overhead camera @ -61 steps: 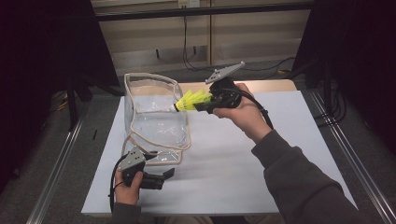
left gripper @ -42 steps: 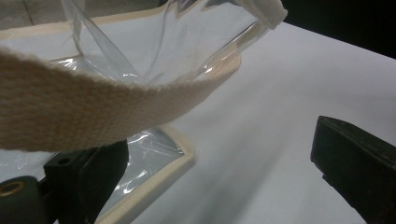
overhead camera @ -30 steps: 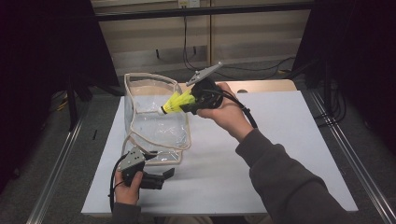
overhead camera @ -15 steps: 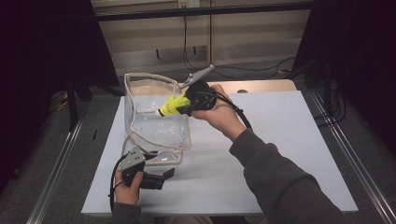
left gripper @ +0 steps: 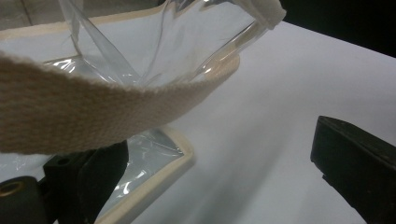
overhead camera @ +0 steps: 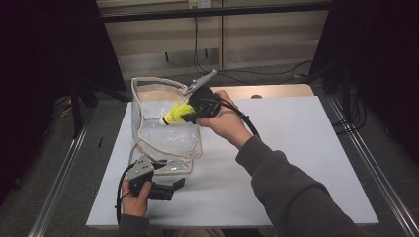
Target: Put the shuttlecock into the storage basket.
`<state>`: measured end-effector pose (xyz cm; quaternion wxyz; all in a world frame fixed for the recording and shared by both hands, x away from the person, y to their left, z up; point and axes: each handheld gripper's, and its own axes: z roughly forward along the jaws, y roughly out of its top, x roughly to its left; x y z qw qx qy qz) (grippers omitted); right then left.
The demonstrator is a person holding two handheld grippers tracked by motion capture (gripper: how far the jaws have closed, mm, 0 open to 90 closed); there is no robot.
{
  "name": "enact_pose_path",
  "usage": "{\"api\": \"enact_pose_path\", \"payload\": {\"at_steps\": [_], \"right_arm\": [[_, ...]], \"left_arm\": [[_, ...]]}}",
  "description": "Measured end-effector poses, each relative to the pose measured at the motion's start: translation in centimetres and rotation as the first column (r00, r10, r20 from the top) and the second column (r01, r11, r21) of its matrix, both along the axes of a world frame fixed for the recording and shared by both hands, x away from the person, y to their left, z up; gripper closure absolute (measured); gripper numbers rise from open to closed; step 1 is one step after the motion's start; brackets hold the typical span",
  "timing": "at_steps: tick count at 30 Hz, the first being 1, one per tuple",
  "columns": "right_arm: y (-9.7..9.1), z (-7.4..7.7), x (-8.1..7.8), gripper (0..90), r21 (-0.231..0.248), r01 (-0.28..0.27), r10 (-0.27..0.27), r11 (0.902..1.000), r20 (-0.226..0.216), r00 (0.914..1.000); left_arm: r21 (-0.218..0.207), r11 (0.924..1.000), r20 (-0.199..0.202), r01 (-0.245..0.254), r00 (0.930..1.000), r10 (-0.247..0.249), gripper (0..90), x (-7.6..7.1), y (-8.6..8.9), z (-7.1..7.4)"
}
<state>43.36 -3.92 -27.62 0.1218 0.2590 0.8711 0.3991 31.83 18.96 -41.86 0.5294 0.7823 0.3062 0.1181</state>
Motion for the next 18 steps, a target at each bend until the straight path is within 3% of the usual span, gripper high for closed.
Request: {"api": "enact_pose_path", "payload": {"at_steps": [18], "right_arm": [[2.1, -0.6, 0.4, 79.0, -0.016, -0.033, 0.033, 0.9993, -0.006, 0.9994]], "left_arm": [[-0.003, 1.0, 0.0, 0.009, 1.0, -0.009, 4.0, 0.1, 0.0, 0.0]]}}
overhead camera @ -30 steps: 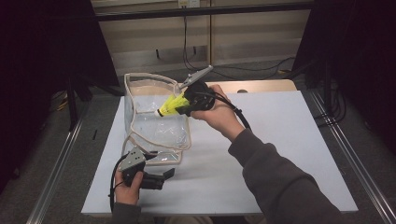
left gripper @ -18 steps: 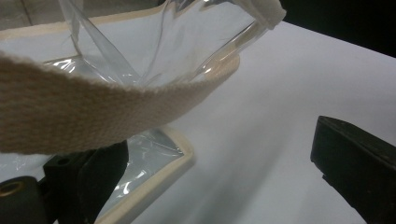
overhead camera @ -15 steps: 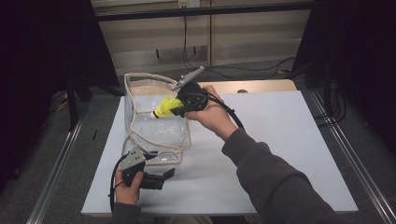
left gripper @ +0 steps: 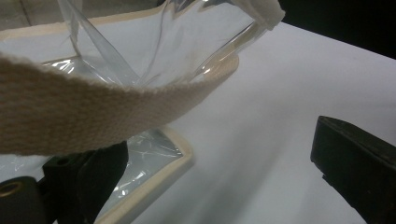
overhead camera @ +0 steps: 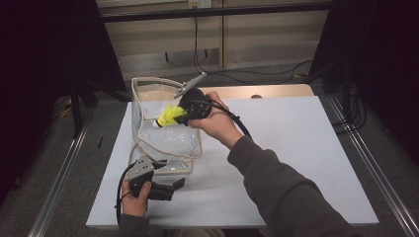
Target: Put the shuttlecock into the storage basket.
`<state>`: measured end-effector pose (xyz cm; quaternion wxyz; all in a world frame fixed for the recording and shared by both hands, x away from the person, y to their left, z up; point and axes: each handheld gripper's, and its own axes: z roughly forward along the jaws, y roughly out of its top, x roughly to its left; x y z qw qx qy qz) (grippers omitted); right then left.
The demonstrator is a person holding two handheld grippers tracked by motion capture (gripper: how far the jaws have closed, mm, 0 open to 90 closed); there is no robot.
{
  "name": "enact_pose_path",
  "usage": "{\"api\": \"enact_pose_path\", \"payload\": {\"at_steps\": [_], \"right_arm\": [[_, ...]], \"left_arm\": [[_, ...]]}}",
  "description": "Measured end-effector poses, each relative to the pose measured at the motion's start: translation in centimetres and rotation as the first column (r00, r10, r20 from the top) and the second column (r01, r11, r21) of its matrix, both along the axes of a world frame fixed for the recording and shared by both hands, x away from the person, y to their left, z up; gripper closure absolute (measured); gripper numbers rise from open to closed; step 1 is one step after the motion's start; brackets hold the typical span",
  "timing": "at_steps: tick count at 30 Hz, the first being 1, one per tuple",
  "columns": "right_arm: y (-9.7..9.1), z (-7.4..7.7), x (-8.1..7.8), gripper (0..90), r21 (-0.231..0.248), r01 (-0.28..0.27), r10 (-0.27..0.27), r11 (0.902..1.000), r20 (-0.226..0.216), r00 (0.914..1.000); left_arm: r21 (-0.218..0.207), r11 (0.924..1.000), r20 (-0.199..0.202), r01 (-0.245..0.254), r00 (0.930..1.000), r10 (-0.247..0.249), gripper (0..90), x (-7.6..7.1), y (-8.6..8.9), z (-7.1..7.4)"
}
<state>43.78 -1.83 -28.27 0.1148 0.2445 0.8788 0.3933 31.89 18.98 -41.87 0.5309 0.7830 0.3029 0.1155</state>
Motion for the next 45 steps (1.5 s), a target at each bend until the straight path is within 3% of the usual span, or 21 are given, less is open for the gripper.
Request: {"api": "enact_pose_path", "payload": {"at_steps": [45], "right_arm": [[2.9, -2.0, 1.3, 78.8, -0.021, -0.007, 0.006, 0.9998, -0.024, 0.9997]], "left_arm": [[-0.003, 1.0, -0.006, -0.001, 1.0, 0.001, 4.0, -0.1, 0.0, 0.0]]}}
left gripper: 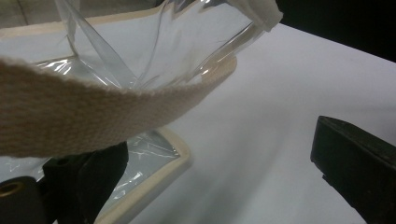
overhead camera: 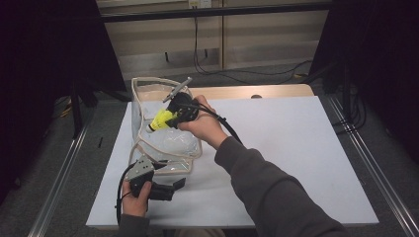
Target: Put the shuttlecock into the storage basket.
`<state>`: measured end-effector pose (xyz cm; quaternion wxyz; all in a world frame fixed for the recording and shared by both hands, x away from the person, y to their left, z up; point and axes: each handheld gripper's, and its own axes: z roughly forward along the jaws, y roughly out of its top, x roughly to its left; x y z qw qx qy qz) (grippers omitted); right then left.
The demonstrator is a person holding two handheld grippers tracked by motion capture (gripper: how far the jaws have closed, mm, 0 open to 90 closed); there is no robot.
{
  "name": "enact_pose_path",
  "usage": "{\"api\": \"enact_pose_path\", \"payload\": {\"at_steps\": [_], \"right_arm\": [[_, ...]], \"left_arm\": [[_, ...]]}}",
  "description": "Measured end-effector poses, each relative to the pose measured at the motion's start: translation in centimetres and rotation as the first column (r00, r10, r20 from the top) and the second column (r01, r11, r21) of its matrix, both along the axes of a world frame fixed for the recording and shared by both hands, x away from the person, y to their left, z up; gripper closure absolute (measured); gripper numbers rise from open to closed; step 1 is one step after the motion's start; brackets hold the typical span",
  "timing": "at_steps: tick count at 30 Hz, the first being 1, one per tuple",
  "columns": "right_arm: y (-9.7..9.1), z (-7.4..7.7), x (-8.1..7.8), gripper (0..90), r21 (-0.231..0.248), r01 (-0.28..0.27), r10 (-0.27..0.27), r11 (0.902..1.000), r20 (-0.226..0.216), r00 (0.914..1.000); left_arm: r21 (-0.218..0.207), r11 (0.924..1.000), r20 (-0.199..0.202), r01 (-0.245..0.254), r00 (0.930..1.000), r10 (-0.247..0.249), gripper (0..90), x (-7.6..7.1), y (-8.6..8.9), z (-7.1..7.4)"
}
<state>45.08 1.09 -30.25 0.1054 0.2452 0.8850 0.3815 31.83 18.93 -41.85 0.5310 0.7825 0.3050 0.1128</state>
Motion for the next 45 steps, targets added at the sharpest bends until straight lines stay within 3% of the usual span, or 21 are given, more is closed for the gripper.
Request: {"api": "enact_pose_path", "payload": {"at_steps": [16, 19, 21, 24, 45], "right_arm": [[0.4, -0.3, 0.3, 78.8, -0.004, 0.0, 0.0, 1.0, 0.004, 1.0], [0.4, -0.4, 0.4, 78.9, -0.006, 0.0, 0.0, 1.0, 0.002, 1.0], [0.3, -0.3, 0.5, 78.9, 0.001, 0.0, 0.0, 1.0, 0.0, 1.0], [0.4, -0.3, 0.6, 78.9, -0.003, 0.006, -0.006, 1.0, 0.003, 1.0], [1.7, -0.7, 0.5, 78.8, -0.012, 0.001, -0.001, 0.9999, -0.002, 1.0]], "left_arm": [[-0.006, 0.9998, 0.0, 0.021, 0.9998, -0.021, 4.0, 0.1, 0.0, 0.0], [0.003, 1.0, 0.004, 0.005, 1.0, -0.006, 4.0, 0.0, -0.1, 0.1], [-0.006, 0.9997, 0.001, 0.023, 0.9997, -0.023, 4.0, 0.1, 0.0, 0.0], [0.004, 1.0, 0.007, 0.005, 1.0, -0.005, 4.0, 0.0, -0.1, 0.1], [-0.001, 1.0, 0.002, 0.006, 1.0, -0.006, 4.0, 0.0, -0.1, 0.1]]}}
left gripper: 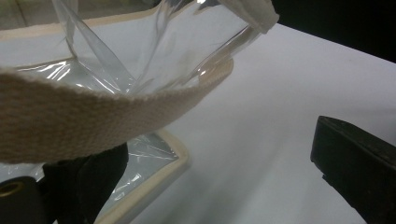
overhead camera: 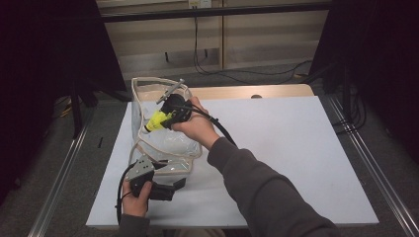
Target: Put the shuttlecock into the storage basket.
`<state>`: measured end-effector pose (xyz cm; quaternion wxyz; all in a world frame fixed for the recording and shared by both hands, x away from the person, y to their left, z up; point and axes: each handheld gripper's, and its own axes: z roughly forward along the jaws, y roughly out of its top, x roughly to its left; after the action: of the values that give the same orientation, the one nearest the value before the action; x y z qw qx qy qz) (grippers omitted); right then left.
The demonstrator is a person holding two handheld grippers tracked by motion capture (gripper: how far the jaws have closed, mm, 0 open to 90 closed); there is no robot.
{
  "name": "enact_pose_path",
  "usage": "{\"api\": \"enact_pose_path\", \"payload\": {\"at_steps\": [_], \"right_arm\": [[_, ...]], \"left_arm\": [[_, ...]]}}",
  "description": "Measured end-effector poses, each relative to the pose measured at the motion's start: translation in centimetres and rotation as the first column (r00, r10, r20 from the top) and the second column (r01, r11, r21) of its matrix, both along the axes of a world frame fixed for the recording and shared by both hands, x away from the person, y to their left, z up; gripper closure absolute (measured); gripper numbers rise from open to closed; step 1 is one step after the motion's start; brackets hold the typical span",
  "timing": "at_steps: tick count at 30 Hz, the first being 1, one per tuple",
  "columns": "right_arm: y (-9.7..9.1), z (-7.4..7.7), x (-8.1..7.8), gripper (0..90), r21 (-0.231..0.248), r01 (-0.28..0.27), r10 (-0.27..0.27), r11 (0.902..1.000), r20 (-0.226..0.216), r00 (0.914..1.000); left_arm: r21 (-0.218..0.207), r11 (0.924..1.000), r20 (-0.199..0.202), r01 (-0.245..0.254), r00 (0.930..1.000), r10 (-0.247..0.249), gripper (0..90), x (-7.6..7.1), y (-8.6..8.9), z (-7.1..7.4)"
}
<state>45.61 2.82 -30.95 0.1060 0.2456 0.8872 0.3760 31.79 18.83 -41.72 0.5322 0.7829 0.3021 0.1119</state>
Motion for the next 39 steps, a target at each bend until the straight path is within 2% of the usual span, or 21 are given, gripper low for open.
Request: {"api": "enact_pose_path", "payload": {"at_steps": [19, 28, 39], "right_arm": [[0.7, -0.6, 0.4, 78.8, -0.001, 0.007, -0.007, 1.0, -0.01, 0.9999], [1.4, -0.6, 0.2, 78.8, -0.003, -0.009, 0.009, 1.0, -0.011, 0.9999], [1.6, -0.7, 0.2, 78.8, 0.007, 0.007, -0.007, 0.9999, -0.018, 0.9998]], "left_arm": [[-0.001, 1.0, 0.004, 0.0, 1.0, 0.0, 4.0, -0.1, 0.0, 0.0], [-0.003, 1.0, 0.004, 0.002, 1.0, -0.002, 4.0, -0.1, 0.0, 0.0], [-0.001, 1.0, 0.008, 0.006, 1.0, -0.006, 4.0, -0.1, 0.0, 0.0]]}}
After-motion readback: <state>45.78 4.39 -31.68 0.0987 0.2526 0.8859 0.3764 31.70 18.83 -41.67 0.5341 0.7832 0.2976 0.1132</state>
